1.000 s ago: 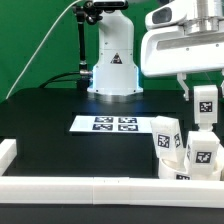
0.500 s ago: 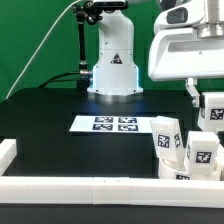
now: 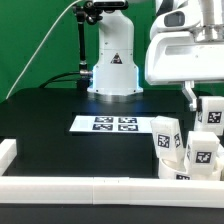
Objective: Assemble stool
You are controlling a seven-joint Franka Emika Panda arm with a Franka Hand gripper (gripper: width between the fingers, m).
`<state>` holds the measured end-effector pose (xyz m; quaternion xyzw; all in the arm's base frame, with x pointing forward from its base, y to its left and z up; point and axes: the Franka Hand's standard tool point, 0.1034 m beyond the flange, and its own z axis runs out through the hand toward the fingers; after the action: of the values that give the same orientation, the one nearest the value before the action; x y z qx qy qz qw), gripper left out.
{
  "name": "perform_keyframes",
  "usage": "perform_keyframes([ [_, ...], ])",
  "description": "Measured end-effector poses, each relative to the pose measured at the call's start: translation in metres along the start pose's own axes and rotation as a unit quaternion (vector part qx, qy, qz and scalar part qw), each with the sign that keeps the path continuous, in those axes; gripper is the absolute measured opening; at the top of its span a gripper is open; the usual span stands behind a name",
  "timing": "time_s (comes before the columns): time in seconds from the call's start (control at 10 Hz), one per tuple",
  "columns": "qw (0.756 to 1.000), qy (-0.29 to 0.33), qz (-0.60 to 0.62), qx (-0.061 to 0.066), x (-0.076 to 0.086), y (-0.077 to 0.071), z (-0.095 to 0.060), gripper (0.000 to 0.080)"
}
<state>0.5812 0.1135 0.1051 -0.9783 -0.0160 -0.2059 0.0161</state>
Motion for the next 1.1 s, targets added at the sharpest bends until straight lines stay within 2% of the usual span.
perform_keyframes([
  [0.5, 1.000, -0.001, -0.001, -0.001, 0.002, 0.000, 0.003, 0.0338],
  [1.1, 1.000, -0.010, -0.004, -0.004, -0.008, 0.000, 0.017, 0.0338],
])
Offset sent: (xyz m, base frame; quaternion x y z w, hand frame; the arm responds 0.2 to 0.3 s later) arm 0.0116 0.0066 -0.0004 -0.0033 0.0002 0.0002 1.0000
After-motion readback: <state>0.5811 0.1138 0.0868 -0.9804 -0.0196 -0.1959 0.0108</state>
